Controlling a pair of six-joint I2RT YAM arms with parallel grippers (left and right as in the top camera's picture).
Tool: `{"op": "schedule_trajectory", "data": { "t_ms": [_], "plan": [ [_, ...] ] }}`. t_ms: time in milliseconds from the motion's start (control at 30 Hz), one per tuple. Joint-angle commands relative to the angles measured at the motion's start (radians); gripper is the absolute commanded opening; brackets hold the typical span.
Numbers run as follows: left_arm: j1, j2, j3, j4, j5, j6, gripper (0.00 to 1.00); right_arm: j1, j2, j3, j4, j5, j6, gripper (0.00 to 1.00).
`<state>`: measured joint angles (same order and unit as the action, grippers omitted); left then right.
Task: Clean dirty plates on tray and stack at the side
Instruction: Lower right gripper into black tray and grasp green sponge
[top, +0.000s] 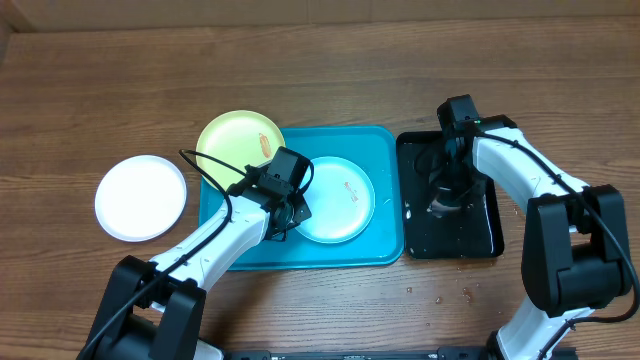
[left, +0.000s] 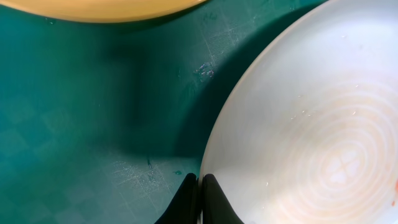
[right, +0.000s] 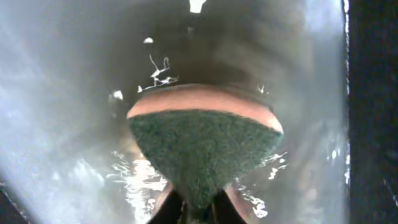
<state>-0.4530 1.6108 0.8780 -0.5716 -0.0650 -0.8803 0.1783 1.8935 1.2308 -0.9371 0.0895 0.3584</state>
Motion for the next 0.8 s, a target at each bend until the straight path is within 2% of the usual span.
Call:
{"op": "schedule_trajectory", "data": {
  "t_ms": [0, 333, 600, 767],
  "plan": [
    [-0.006, 0.003, 0.021, 0.002, -0.025, 0.037, 0.04, 0.001, -0.02, 0.076, -0.046, 0.008, -0.018, 0.04],
    [-0.006, 0.003, 0.021, 0.001, -0.05, 0.091, 0.04, 0.001, -0.02, 0.209, -0.212, 0.006, -0.097, 0.04],
    [-0.006, 0.003, 0.021, 0.0, -0.05, 0.092, 0.04, 0.003, -0.019, 0.201, -0.251, -0.005, -0.121, 0.04],
    [-0.006, 0.003, 0.021, 0.002, -0.05, 0.091, 0.04, 0.004, -0.019, 0.128, -0.206, -0.005, -0.119, 0.04]
  ]
}}
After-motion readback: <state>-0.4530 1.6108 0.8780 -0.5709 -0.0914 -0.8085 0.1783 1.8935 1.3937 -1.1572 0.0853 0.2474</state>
